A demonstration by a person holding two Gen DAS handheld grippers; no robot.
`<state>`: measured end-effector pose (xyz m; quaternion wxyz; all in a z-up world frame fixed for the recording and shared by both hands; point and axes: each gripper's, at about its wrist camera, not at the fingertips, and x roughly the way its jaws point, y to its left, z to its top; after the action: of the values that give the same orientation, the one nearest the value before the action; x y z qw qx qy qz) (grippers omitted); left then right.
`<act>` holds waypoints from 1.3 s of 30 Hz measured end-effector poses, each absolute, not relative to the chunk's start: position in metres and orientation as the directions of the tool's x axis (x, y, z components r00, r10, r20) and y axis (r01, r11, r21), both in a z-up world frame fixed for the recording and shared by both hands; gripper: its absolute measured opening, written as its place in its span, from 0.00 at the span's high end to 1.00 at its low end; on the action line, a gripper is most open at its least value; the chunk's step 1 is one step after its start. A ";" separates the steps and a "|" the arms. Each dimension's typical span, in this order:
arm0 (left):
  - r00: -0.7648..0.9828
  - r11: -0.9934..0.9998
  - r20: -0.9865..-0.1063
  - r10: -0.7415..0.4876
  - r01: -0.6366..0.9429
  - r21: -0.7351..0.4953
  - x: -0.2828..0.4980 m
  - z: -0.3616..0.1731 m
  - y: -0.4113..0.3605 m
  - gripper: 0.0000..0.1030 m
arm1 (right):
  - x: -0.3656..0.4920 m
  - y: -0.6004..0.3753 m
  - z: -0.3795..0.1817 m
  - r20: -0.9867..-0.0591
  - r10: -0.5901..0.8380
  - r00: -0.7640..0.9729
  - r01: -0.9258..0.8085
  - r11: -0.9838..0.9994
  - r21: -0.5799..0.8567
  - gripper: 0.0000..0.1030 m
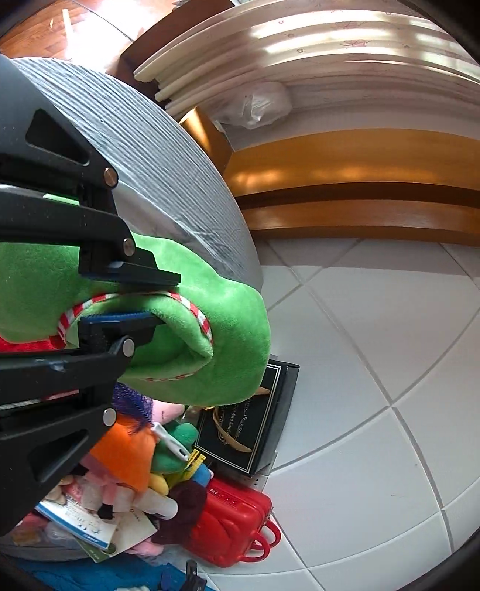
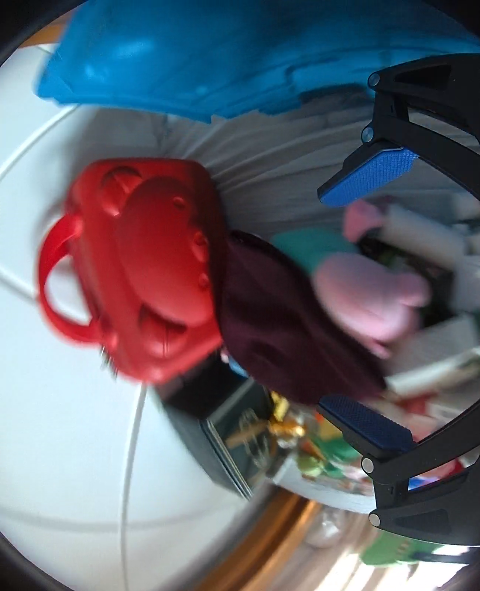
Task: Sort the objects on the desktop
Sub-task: 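Grasp the green plush hat with the left tool while the right tool grasps the dark red sock, then lift and carry the green hat and dark red sock over the blue crate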
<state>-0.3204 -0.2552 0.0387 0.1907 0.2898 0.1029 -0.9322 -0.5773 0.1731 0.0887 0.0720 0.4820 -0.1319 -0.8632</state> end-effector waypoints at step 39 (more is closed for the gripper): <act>-0.890 -0.992 -0.452 -0.058 0.101 -0.072 -0.265 0.135 -0.134 0.88 | -0.412 0.160 0.306 -0.540 -0.341 -0.770 0.249 -0.939 0.237 0.91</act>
<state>-0.2646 -0.1336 0.1352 0.0409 0.2305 0.0468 -0.9711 -0.4118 0.1597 0.3065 0.1572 0.3007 -0.0761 -0.9376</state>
